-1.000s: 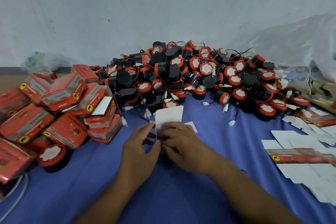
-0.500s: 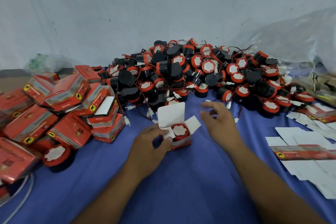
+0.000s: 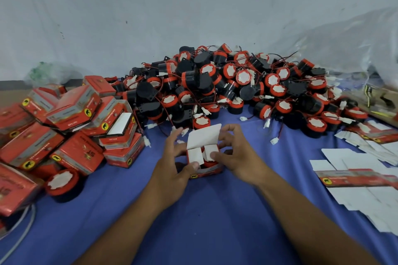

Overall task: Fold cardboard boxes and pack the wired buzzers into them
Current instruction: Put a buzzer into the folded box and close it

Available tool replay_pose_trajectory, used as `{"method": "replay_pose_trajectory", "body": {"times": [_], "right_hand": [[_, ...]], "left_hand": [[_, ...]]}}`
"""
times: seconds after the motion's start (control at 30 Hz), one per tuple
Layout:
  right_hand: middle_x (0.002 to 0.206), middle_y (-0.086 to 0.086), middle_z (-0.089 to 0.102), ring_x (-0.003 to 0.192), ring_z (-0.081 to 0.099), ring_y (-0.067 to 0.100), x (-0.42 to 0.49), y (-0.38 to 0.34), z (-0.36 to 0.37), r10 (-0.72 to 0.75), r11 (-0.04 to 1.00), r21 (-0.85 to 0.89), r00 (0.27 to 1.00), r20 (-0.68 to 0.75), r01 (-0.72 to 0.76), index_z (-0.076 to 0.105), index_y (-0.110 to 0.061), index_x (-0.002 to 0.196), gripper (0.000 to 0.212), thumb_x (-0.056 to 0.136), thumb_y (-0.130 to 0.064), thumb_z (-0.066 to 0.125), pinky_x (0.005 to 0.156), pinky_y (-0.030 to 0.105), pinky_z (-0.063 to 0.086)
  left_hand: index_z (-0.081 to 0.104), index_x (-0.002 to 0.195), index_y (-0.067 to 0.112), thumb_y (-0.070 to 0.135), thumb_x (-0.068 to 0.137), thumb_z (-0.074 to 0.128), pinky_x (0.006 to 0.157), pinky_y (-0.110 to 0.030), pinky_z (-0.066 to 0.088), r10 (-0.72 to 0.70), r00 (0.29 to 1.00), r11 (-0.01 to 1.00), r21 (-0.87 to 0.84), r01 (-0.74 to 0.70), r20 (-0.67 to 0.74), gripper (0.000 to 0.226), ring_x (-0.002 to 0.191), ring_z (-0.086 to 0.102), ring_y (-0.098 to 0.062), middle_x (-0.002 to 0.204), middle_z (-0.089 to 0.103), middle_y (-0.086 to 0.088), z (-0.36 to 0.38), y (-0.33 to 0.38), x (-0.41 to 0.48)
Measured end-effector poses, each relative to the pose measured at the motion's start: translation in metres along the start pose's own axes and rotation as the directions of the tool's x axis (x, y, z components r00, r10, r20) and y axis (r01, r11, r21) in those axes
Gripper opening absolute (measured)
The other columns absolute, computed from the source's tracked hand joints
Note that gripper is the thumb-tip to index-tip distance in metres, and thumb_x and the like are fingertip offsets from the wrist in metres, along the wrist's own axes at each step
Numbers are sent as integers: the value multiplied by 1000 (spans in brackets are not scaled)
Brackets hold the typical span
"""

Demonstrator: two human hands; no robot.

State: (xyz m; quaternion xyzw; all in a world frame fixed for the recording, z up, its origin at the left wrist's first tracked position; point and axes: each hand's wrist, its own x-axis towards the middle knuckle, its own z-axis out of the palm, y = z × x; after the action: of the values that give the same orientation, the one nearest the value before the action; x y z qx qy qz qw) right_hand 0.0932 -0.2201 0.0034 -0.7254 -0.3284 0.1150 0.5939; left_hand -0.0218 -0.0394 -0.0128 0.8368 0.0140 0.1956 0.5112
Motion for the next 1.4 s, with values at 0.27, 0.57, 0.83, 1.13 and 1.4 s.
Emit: {"method": "replay_pose_trajectory", "body": {"times": [0.27,0.57,0.83,1.13,1.4], "right_hand": [[146,-14,52,135,40,-9,-9,-3,-8,-60,973,-204,972,227,107,67,-36,127,37,91,-33,71,111,17,38],[123,-15,63,114,61,7,-7,0,-4,-77,988,-125,987,142,95,68,-25,122,42,83,-26,82,95,33,55],[113,-12,67,110,64,12,-4,1,2,-68,998,21,989,132,66,77,-38,105,23,86,-25,77,95,36,55],[148,-9,47,132,46,0,-7,3,8,-246,880,-359,945,213,310,64,-24,134,35,99,-26,62,103,21,46],[168,-2,1,148,22,23,-13,4,13,-125,663,-644,904,408,382,9,-44,156,70,99,-52,49,120,35,24]], "left_hand": [[55,115,51,28,93,66,99,-27,49,75,997,984,161,-73,-7,34,120,54,-4,128,50,26,-1,-4,3],[51,119,54,52,83,59,91,-5,43,1,999,995,95,-6,54,37,112,41,28,125,43,40,-7,-1,1],[64,128,20,38,96,48,99,-1,33,137,991,970,199,-136,10,40,116,39,29,127,52,25,-4,-3,1],[54,137,16,23,94,61,101,-2,34,114,992,969,215,-123,54,44,128,36,16,143,44,17,-6,-5,-1],[37,151,23,21,96,64,110,-3,21,124,975,924,337,-181,183,61,138,19,19,154,25,25,-13,-9,-3]]}}
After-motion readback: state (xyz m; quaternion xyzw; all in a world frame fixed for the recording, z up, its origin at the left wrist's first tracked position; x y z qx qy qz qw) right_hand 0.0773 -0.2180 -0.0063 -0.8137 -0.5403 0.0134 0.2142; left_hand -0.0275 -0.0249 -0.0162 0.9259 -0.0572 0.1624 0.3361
